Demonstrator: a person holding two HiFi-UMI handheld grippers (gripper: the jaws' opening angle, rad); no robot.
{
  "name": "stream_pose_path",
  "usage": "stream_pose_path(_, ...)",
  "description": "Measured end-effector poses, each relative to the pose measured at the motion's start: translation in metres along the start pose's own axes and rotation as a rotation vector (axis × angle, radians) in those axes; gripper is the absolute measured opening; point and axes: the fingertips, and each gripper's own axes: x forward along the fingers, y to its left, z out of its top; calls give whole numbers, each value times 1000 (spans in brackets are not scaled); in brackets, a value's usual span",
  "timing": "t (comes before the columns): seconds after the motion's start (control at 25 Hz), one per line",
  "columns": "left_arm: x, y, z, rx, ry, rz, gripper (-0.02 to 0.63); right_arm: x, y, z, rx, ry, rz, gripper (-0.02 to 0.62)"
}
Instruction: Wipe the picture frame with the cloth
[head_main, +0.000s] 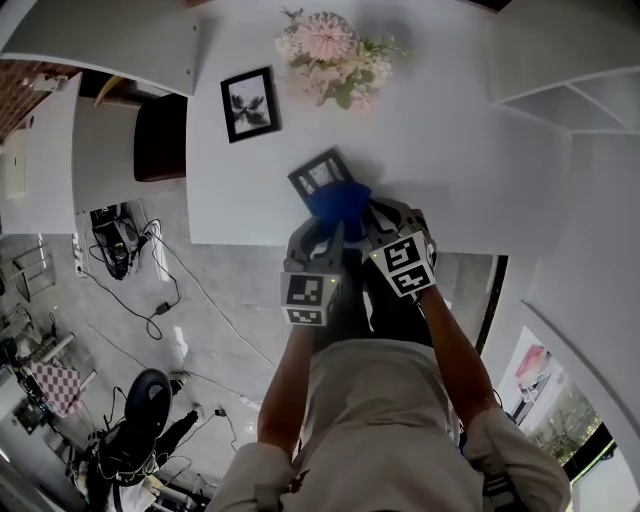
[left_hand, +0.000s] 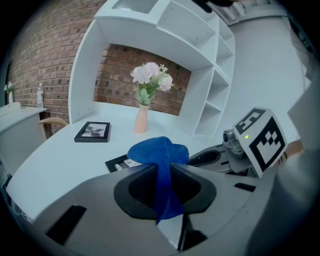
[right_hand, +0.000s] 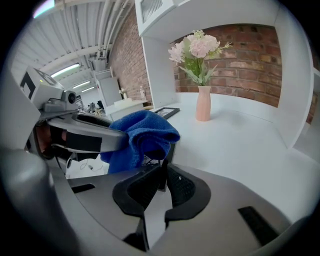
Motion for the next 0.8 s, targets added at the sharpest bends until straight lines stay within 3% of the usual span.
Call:
stream_pose_path(0.48, 21, -4, -10, 12, 76, -19, 72, 8, 0, -4, 27, 10, 2, 14)
stream_pose_path(0.8, 43, -8, -29, 139, 276, 27, 71, 8, 0, -5, 22, 8, -8, 8)
